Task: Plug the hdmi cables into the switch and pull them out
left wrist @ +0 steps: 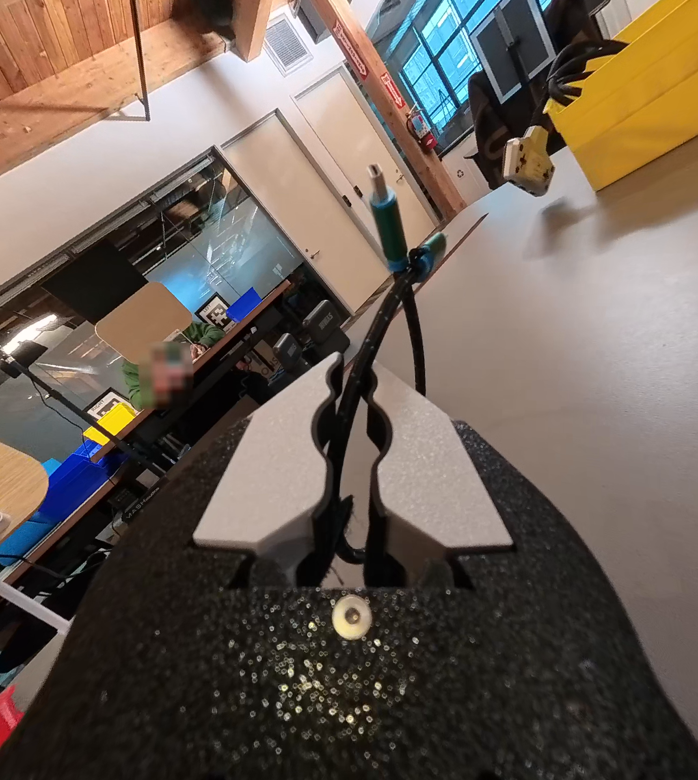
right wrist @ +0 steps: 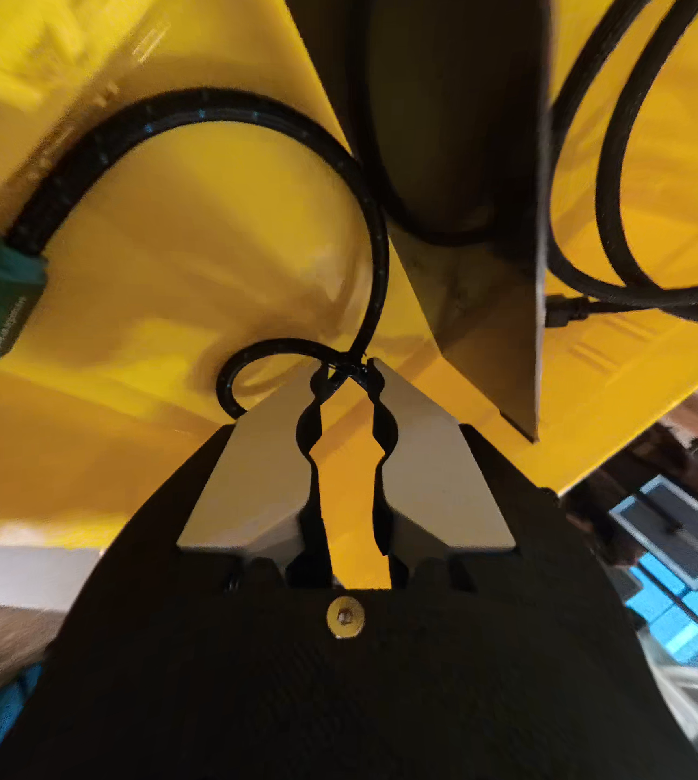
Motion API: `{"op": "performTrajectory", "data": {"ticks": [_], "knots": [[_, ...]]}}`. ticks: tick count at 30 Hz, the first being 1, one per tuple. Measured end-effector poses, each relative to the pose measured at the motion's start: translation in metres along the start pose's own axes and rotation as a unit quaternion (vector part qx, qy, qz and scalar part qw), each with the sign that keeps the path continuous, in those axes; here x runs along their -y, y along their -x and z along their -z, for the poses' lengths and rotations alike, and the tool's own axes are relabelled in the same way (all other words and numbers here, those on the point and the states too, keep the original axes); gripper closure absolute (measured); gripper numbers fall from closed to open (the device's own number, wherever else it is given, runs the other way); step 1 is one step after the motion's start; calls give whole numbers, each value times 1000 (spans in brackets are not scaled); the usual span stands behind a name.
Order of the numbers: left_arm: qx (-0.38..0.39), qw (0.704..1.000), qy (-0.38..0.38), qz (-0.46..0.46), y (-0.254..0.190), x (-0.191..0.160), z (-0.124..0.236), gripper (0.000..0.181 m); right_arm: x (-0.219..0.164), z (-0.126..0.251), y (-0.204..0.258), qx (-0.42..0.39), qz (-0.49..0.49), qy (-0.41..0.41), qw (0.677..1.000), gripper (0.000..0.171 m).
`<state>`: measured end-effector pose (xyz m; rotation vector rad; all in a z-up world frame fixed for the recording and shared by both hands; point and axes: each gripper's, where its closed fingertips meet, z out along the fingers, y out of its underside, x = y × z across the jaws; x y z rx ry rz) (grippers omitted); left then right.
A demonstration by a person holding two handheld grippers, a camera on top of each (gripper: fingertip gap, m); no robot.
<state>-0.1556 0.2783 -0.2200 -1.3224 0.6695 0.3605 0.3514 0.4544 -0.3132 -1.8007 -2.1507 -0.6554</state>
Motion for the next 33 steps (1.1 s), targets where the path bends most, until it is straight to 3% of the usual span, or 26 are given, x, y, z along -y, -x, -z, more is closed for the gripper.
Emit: {"op": "performTrajectory", "data": {"ticks": [4,6,8,9,10,12,15,18,21,23,25,26,29,30,33], "knots": [[-4,1000,0,0,-2,0,0,176,-15,36,-8,36,-67,62,995,115],[-5,1000,-1,0,-2,0,0,176,-34,69,-15,37,-105,139,984,114],[-8,1000,-2,0,-3,1,0,176,-39,108,-39,-35,-107,188,976,117],[-9,1000,-4,0,-4,2,0,176,-24,127,-52,-75,-107,171,977,119],[-11,1000,-7,-2,-5,3,0,177,6,141,-60,-103,-109,121,981,119],[-17,1000,-18,-13,-9,8,1,178,101,170,-66,-143,-86,-50,985,118],[-34,998,-29,-37,-19,16,3,178,253,222,-32,-162,-2,-295,942,112],[-52,996,-44,-62,-31,24,6,178,350,240,20,-174,100,-364,910,100],[-89,990,-79,-80,-46,32,11,178,403,226,46,-204,173,-355,896,99],[-96,989,-83,-78,-48,33,13,177,420,214,50,-203,186,-346,897,109],[-97,989,-89,-72,-47,35,14,177,429,211,55,-181,183,-364,895,141],[-91,989,-91,-71,-45,36,15,174,429,209,58,-167,187,-365,897,147],[-24,991,-120,-60,-20,55,19,111,416,206,51,-190,202,-340,899,156],[-9,990,-127,-52,-15,59,21,98,408,207,47,-203,207,-328,899,156],[5,990,-134,-35,-8,61,23,85,367,215,30,-231,197,-290,908,157]]}}
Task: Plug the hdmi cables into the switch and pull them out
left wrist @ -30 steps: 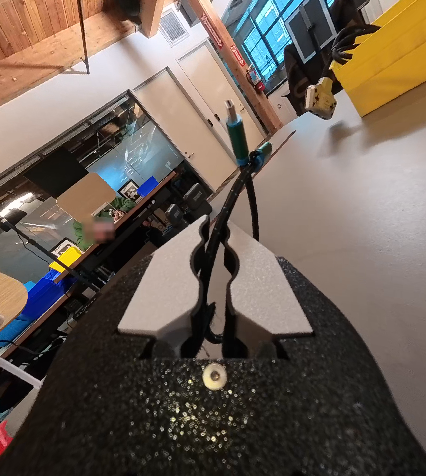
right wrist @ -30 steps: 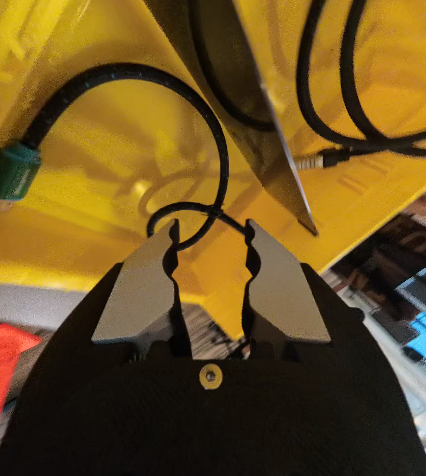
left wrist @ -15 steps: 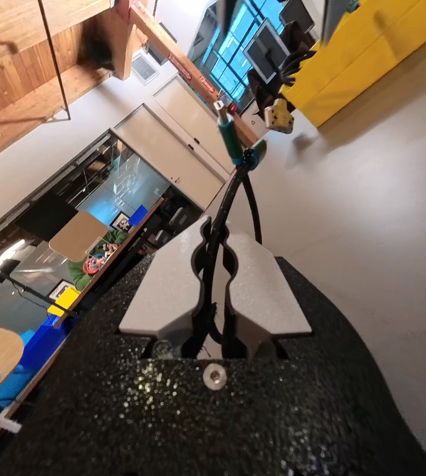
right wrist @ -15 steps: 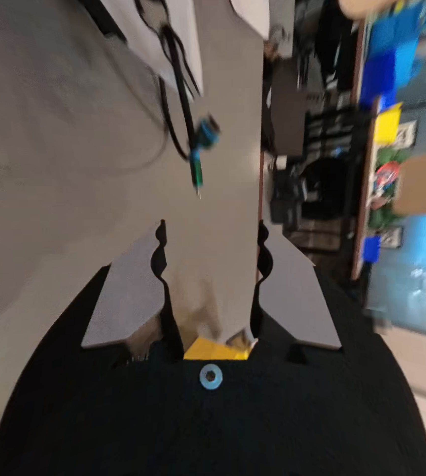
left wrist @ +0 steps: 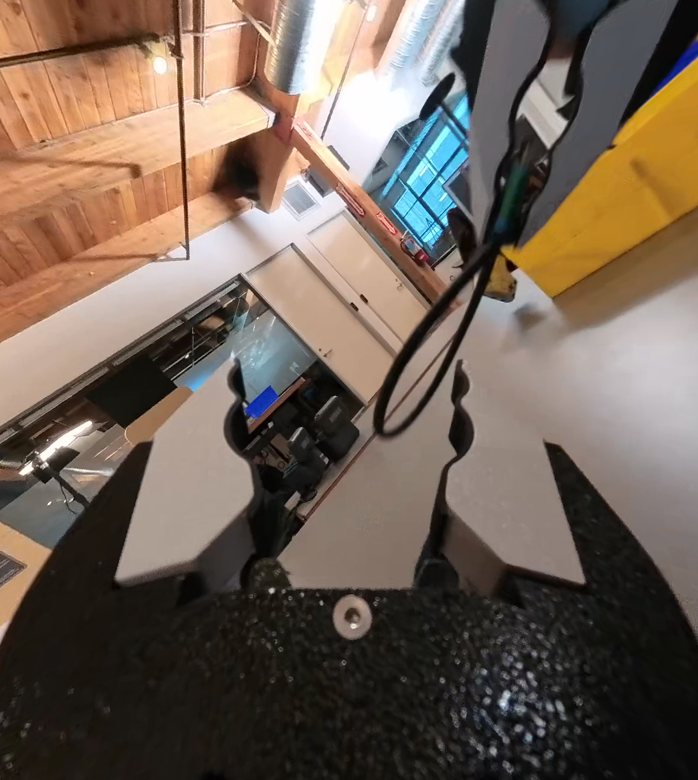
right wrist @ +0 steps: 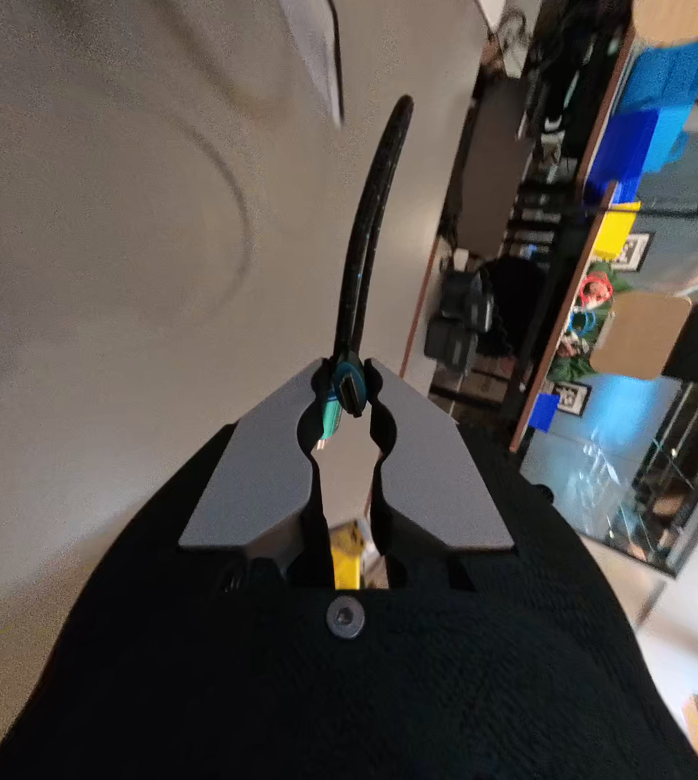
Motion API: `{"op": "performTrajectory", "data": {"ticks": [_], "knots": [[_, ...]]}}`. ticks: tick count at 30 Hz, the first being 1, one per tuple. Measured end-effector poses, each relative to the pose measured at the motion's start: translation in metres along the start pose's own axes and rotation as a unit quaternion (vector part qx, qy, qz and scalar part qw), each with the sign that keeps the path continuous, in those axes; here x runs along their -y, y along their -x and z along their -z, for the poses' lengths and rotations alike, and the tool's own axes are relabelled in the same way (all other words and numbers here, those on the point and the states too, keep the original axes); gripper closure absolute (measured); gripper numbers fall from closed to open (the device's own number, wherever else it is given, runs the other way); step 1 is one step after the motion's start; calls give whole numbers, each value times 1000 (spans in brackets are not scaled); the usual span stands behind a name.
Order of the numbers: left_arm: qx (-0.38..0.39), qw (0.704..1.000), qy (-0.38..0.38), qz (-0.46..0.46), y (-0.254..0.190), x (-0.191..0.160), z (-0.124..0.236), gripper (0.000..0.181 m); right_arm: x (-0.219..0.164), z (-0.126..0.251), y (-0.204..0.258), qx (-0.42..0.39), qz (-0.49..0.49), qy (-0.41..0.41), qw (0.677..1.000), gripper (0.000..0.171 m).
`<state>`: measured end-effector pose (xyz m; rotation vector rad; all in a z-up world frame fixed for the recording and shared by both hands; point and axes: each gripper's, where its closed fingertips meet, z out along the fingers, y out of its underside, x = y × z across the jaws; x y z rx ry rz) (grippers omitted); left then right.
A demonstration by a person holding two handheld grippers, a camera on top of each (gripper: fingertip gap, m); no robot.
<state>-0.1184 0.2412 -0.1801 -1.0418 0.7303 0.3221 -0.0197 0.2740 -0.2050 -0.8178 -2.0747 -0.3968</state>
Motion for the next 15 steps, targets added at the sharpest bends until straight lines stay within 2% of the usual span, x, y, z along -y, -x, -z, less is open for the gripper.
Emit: {"op": "performTrajectory", "data": {"ticks": [4,8,10,12,15], "knots": [[9,999,20,33,7,-14,-1,92,-82,62,-24,-13,-10,103,995,157],[21,997,37,70,14,-25,-2,100,-184,144,-46,22,-61,251,966,157],[24,995,45,81,17,-29,-3,104,-224,179,-33,97,-121,305,940,156],[25,995,51,86,17,-32,-3,106,-257,203,-11,188,-151,362,901,156],[19,995,51,85,14,-32,-4,108,-293,215,31,324,-148,428,831,157]]}}
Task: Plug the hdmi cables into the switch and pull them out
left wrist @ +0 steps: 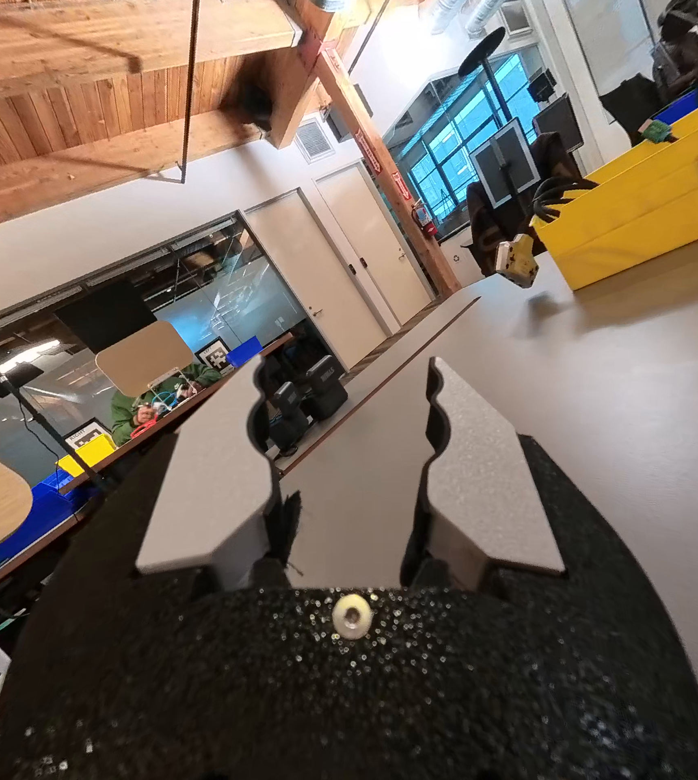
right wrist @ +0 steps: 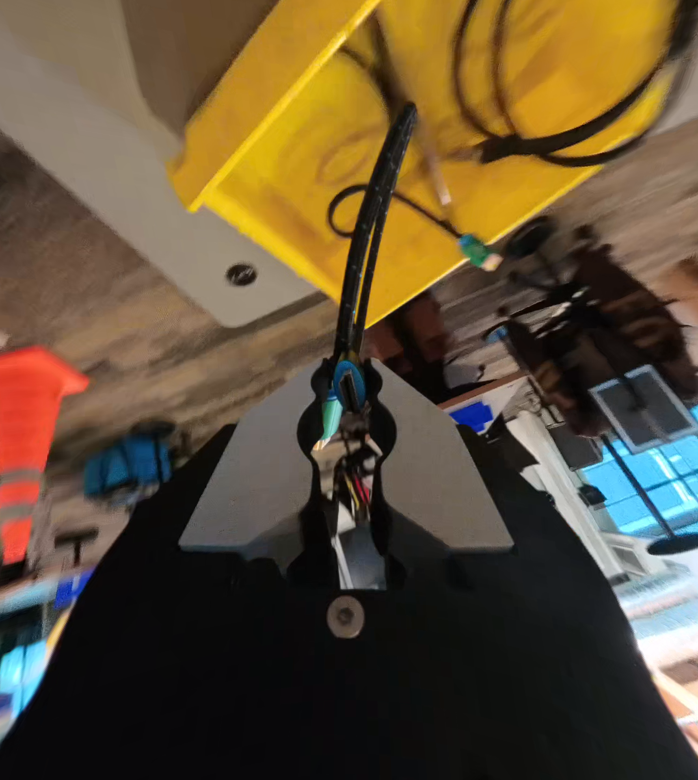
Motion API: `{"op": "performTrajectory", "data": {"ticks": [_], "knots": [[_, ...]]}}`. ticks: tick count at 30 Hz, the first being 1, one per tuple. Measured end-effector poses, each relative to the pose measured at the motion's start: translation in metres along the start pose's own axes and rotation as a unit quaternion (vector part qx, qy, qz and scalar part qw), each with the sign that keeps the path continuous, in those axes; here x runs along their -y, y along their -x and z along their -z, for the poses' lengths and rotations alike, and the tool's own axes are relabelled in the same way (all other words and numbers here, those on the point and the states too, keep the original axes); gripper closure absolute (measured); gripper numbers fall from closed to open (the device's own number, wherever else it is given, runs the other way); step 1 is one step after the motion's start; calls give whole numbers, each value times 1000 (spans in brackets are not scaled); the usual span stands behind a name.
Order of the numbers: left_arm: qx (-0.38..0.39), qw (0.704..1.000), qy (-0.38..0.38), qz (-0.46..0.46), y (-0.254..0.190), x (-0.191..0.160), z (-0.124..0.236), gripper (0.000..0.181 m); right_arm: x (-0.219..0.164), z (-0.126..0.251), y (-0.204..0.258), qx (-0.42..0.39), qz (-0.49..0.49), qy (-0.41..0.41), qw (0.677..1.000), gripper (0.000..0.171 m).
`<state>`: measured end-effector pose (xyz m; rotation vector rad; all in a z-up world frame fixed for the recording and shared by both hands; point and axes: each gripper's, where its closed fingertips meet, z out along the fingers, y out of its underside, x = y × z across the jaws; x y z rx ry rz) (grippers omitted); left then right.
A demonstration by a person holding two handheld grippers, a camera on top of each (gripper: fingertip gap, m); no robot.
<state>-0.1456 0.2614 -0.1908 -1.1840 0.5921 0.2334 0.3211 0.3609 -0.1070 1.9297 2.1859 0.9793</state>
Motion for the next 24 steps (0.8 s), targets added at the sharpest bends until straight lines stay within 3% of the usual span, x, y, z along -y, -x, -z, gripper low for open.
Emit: {"op": "performTrajectory", "data": {"ticks": [4,8,14,18,20,22,24], "knots": [[-11,1000,-2,-2,-5,1,0,111,5,-56,11,65,91,68,991,157],[-17,1000,-1,-10,-8,1,0,114,38,-95,21,115,117,44,986,157],[-31,999,4,-11,-13,-2,-1,119,49,-137,12,132,60,7,989,157],[-39,999,6,-15,-17,-3,-2,121,69,-155,25,173,-25,-60,983,155],[-41,999,6,-16,-18,-3,-2,121,66,-156,29,191,-77,-49,977,149],[-40,999,7,-15,-17,-3,-2,121,57,-149,25,192,-129,-38,972,131],[-40,999,9,-12,-17,-4,-2,121,44,-136,14,166,-161,-36,972,131]]}}
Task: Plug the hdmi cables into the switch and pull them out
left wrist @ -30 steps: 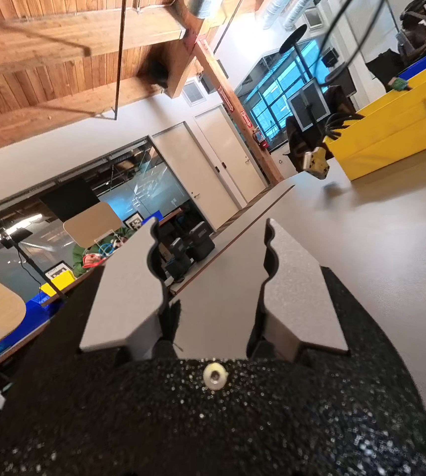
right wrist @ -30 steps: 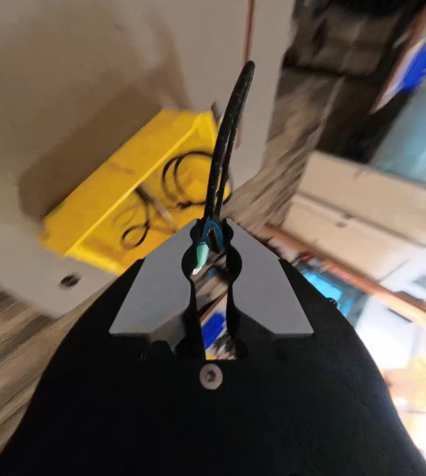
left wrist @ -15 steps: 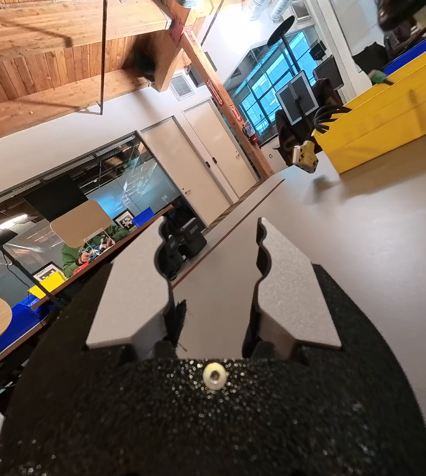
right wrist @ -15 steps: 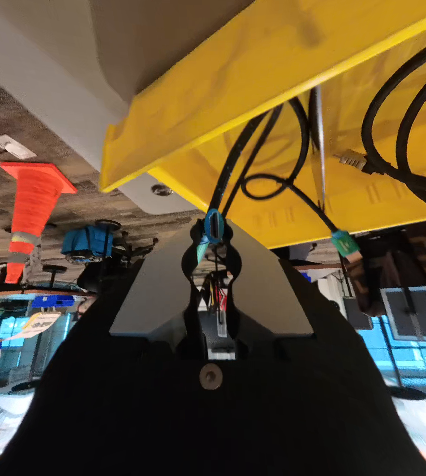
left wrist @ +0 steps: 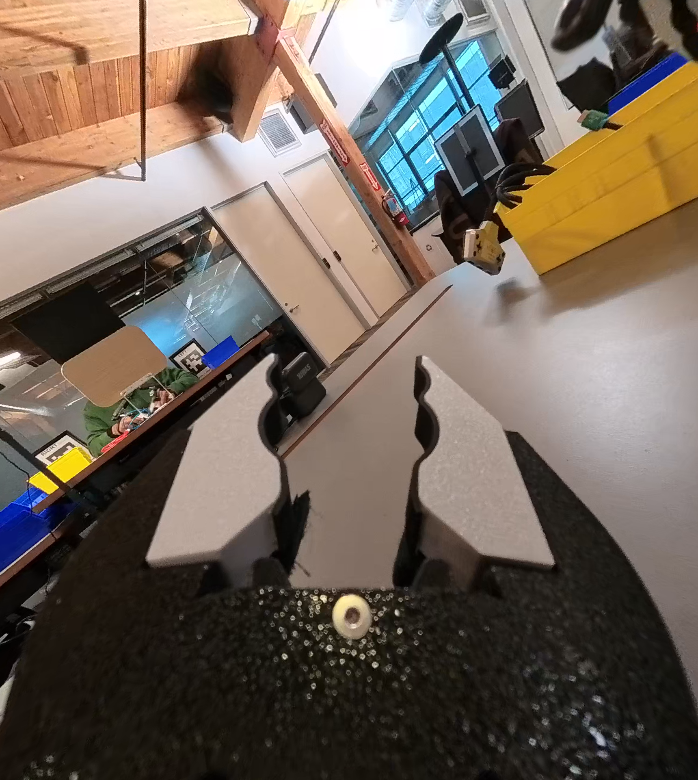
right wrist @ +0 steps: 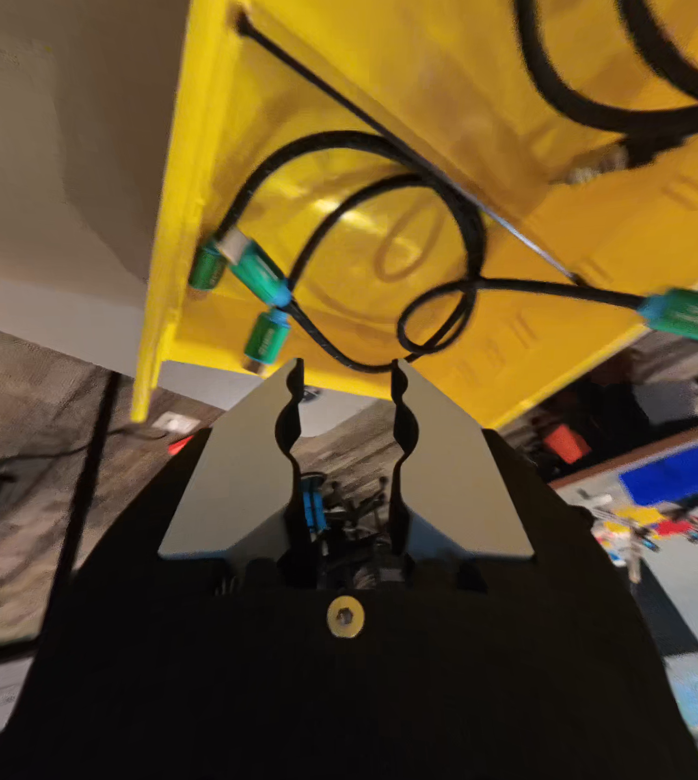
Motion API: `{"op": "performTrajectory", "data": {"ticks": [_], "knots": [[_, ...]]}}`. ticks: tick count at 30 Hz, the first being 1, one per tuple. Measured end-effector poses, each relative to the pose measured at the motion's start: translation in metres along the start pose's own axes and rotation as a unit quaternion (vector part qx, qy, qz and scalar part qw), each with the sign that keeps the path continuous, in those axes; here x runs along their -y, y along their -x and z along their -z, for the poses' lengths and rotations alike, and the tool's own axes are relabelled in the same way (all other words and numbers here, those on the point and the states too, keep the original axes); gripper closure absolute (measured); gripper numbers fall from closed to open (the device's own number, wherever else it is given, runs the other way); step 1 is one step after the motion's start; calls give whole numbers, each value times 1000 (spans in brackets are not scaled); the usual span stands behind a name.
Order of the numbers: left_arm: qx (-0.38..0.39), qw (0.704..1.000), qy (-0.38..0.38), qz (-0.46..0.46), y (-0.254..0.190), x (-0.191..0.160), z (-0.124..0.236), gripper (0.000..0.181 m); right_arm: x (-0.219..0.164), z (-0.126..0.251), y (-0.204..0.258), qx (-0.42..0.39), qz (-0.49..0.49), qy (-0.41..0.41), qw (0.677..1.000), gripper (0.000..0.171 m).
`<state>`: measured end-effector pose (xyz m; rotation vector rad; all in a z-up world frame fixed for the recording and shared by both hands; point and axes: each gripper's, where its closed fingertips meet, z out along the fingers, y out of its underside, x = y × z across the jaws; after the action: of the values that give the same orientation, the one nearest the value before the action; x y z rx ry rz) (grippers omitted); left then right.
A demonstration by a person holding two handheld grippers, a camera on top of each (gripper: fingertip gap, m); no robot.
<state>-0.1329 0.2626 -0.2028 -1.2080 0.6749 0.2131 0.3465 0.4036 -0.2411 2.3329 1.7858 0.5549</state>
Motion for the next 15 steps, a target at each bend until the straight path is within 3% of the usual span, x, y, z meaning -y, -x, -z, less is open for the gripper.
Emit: {"op": "performTrajectory", "data": {"ticks": [4,7,11,15], "knots": [[-2,1000,8,4,0,-4,-1,120,1,67,-39,-199,41,-50,978,131],[1,1000,13,4,1,-6,-2,121,50,134,-31,-308,53,-193,930,129],[11,1000,25,3,5,-10,-2,121,155,207,31,-345,68,-460,815,119],[17,999,39,8,8,-16,-2,120,244,228,91,-277,29,-649,708,108]]}}
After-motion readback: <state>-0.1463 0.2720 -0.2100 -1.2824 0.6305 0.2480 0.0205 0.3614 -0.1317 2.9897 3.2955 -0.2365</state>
